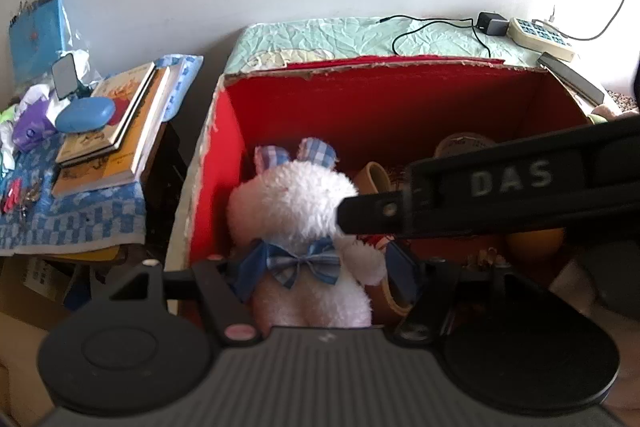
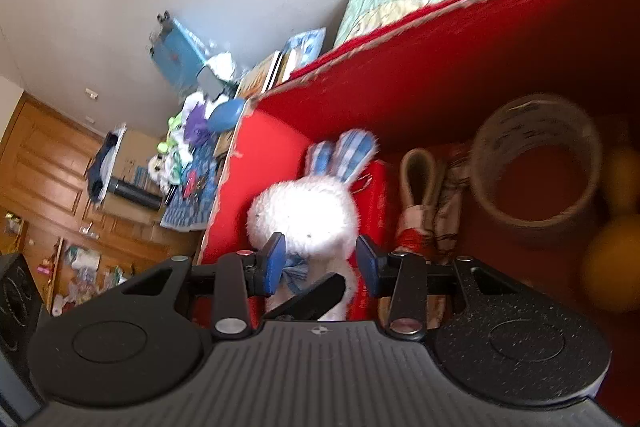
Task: Organize objects
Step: 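Lower the white bunny into the red box and open both grippers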
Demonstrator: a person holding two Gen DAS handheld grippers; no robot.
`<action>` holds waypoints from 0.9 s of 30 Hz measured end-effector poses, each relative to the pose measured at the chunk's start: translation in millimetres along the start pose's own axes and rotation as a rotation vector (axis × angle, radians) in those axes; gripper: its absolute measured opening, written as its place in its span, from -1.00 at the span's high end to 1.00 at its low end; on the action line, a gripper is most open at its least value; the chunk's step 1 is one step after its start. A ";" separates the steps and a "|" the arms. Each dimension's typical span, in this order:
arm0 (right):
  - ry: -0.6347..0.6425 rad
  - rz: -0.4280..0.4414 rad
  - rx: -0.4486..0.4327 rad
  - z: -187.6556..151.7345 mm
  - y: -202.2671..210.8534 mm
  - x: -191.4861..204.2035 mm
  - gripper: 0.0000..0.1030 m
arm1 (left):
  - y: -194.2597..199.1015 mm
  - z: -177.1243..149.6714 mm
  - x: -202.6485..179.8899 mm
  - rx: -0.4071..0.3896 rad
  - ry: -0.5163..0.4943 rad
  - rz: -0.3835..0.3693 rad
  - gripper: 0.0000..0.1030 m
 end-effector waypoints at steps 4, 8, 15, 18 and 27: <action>0.015 -0.028 -0.048 1.4 16.2 -2.1 0.16 | 1.9 1.4 -3.1 0.006 -0.005 0.020 -0.32; 0.040 -0.069 -0.097 1.7 31.8 -3.7 0.16 | 5.4 4.0 -7.9 0.009 -0.014 0.040 -0.31; 0.042 -0.096 -0.156 3.3 56.9 -14.9 0.16 | 12.8 10.0 -25.5 0.010 -0.031 0.068 -0.31; 0.035 -0.095 -0.172 3.5 67.8 -20.1 0.16 | 17.7 13.1 -34.6 0.010 -0.030 0.071 -0.31; 0.037 -0.075 -0.213 6.8 103.3 -30.9 0.17 | 35.8 22.6 -72.3 -0.012 -0.058 0.094 -0.31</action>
Point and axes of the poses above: each gripper's, at about its wrist camera, not at the fingertips, and y roughly against the way its jaws point, x to its left, z to its top, the point moved 9 cm from there along -y, roughly the way its jaws point, and after that the axes turned 3 degrees about z, right-handed, at the moved point
